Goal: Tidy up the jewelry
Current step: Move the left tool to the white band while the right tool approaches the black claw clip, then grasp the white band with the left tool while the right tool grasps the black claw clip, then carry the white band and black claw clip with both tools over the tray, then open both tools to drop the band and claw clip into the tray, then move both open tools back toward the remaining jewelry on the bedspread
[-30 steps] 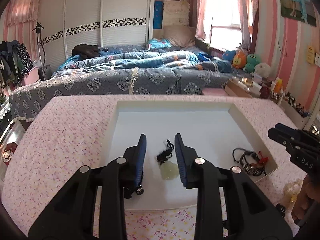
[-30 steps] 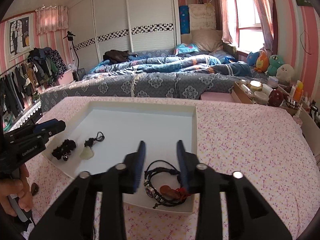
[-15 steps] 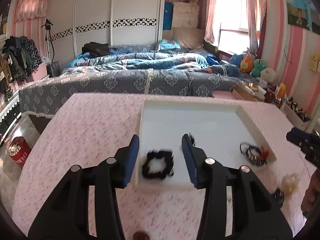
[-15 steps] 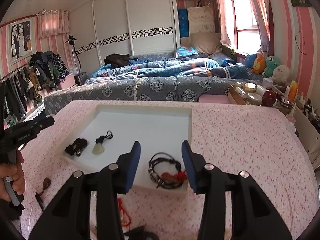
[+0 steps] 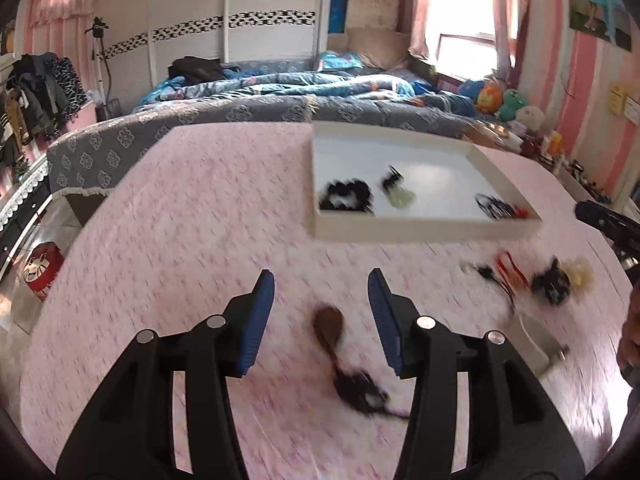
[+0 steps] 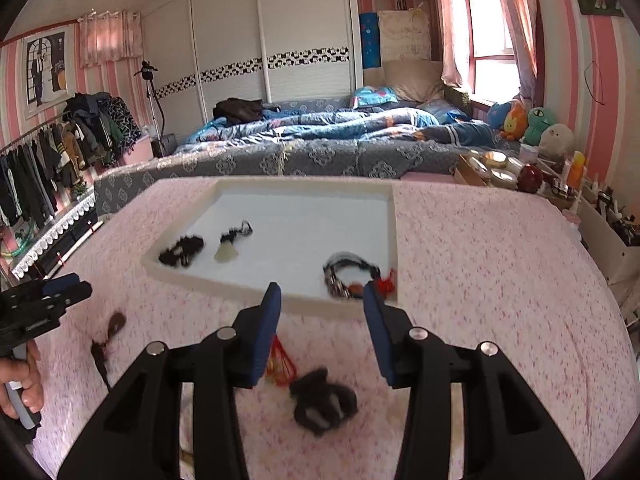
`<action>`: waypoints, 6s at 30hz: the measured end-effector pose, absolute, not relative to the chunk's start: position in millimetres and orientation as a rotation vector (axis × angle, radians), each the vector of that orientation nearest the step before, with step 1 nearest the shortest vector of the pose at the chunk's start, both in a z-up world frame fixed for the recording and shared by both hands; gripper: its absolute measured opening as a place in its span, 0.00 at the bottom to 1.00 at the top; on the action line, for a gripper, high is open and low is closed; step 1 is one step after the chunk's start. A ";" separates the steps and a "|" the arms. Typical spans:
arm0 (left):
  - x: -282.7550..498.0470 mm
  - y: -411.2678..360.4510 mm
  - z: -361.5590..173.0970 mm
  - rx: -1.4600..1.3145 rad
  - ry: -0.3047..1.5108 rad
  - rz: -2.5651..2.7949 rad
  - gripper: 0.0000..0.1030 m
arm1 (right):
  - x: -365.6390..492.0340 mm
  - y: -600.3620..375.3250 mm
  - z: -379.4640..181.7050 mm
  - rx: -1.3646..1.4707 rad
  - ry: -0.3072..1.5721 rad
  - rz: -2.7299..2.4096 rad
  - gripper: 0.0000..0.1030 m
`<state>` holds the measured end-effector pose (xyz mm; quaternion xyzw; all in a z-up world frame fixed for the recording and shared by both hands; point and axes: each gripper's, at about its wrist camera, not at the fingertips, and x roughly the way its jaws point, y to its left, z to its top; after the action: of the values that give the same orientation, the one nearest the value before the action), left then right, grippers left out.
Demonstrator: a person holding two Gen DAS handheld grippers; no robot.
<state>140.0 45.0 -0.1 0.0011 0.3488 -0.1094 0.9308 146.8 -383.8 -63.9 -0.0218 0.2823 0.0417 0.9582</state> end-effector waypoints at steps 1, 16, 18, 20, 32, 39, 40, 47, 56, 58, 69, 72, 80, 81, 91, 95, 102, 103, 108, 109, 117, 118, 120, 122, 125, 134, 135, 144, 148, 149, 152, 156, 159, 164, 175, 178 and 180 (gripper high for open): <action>134.3 41.5 -1.6 0.002 0.717 -0.235 0.47 | 142.9 -385.6 -68.1 -0.042 0.582 0.082 0.46; 100.2 -58.3 -17.9 -0.071 0.803 -0.429 0.51 | 112.6 -400.9 -107.6 -0.022 0.641 0.072 0.60; 99.7 -70.3 -19.9 -0.064 0.815 -0.431 0.51 | 113.6 -403.5 -107.9 -0.017 0.641 0.083 0.60; 102.5 -77.3 -19.7 -0.064 0.823 -0.434 0.51 | 114.1 -404.2 -108.1 -0.010 0.641 0.094 0.60; 115.5 -108.3 -43.8 -0.023 0.916 -0.468 0.32 | 127.9 -404.4 -119.9 0.002 0.677 0.155 0.60; 121.3 -112.8 -45.0 -0.015 0.924 -0.479 0.10 | 140.1 -397.9 -127.9 -0.019 0.749 0.169 0.59; 122.2 -111.9 -45.8 -0.025 0.925 -0.486 0.05 | 142.1 -396.8 -129.1 -0.023 0.760 0.175 0.54; 124.1 -109.3 -51.3 -0.041 0.926 -0.492 0.01 | 140.5 -400.2 -130.1 0.004 0.757 0.183 0.44; 120.3 -87.7 -14.3 -0.038 0.798 -0.469 0.01 | 127.5 -419.3 -95.7 0.066 0.648 0.154 0.44; 121.7 -78.6 0.6 -0.041 0.755 -0.465 0.01 | 124.3 -425.8 -77.3 0.079 0.606 0.148 0.44; 161.4 -37.9 72.8 -0.003 0.539 -0.316 0.01 | 144.6 -418.5 -2.1 0.048 0.443 0.114 0.44; 180.3 -32.9 77.9 -0.009 0.522 -0.291 0.01 | 160.2 -408.6 3.8 0.038 0.432 0.118 0.44; 227.6 -33.9 71.5 -0.003 0.504 -0.264 0.02 | 201.4 -390.4 1.8 0.044 0.428 0.122 0.44; 232.0 -33.8 69.6 -0.006 0.505 -0.265 0.02 | 208.2 -388.6 -0.5 0.041 0.431 0.120 0.44; 262.3 -41.5 25.1 0.005 0.544 -0.243 0.04 | 233.4 -393.9 -53.0 0.066 0.464 0.080 0.44; 263.2 -40.0 12.7 -0.004 0.565 -0.237 0.04 | 231.0 -388.9 -65.5 0.025 0.451 0.066 0.44; 260.5 -33.0 15.2 -0.018 0.551 -0.220 0.06 | 227.4 -396.9 -63.4 0.006 0.427 0.036 0.45; 259.4 -33.6 14.8 -0.022 0.553 -0.222 0.06 | 227.1 -397.5 -63.3 0.006 0.428 0.035 0.45; 254.9 -42.0 10.7 -0.022 0.558 -0.261 0.06 | 227.6 -394.1 -67.1 0.005 0.446 0.046 0.45; 254.5 -42.5 10.7 -0.022 0.558 -0.265 0.06 | 227.8 -390.7 -68.0 -0.002 0.452 0.057 0.45; 250.2 -45.3 9.1 -0.017 0.557 -0.277 0.06 | 231.1 -373.5 -75.3 -0.018 0.472 0.117 0.45; 250.6 -45.0 9.2 -0.016 0.558 -0.280 0.06 | 231.3 -371.4 -76.0 -0.020 0.475 0.122 0.45; 250.8 -47.4 7.9 -0.011 0.562 -0.282 0.06 | 231.9 -368.4 -77.3 -0.018 0.480 0.131 0.45; 250.7 -49.3 7.2 -0.008 0.565 -0.284 0.06 | 232.1 -366.6 -77.5 -0.020 0.482 0.135 0.45; 250.7 -52.9 7.1 0.004 0.566 -0.285 0.07 | 232.2 -365.7 -77.5 -0.016 0.483 0.136 0.45; 252.1 -58.4 5.8 0.023 0.569 -0.277 0.08 | 233.3 -362.8 -78.8 -0.025 0.485 0.141 0.45; 252.0 -58.6 5.8 0.023 0.569 -0.277 0.08 | 233.2 -362.5 -78.9 -0.027 0.484 0.142 0.46; 251.5 -60.7 7.4 0.035 0.559 -0.254 0.13 | 229.6 -360.7 -76.6 -0.039 0.463 0.131 0.50; 250.9 -60.4 8.8 0.037 0.552 -0.248 0.14 | 228.6 -360.4 -75.3 -0.044 0.457 0.131 0.51; 251.0 -60.2 9.1 0.037 0.552 -0.248 0.14 | 228.6 -360.4 -75.4 -0.042 0.458 0.132 0.51; 250.5 -59.2 10.0 0.035 0.545 -0.238 0.23 | 228.4 -360.3 -75.5 -0.043 0.458 0.132 0.51; 243.0 -51.7 18.7 0.021 0.481 -0.192 0.68 | 227.7 -361.8 -74.0 -0.039 0.455 0.128 0.51; 239.0 -47.3 26.5 0.019 0.456 -0.184 0.68 | 227.2 -365.7 -72.8 -0.032 0.454 0.123 0.51; 240.4 -45.0 27.3 0.018 0.463 -0.180 0.68 | 227.0 -371.5 -71.8 -0.022 0.455 0.120 0.51; 243.6 -39.7 30.8 0.030 0.476 -0.150 0.68 | 224.2 -375.6 -65.1 -0.014 0.453 0.131 0.51; 241.7 -32.1 41.0 0.020 0.462 -0.141 0.68 | 221.3 -371.9 -63.3 -0.017 0.448 0.132 0.55; 240.9 -24.8 49.1 0.005 0.449 -0.134 0.68 | 220.3 -372.0 -62.6 -0.004 0.449 0.137 0.57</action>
<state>240.9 -24.8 49.1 0.0027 0.2226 -0.0662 0.9727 220.3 -372.0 -62.6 -0.0021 0.2225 0.0681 0.9726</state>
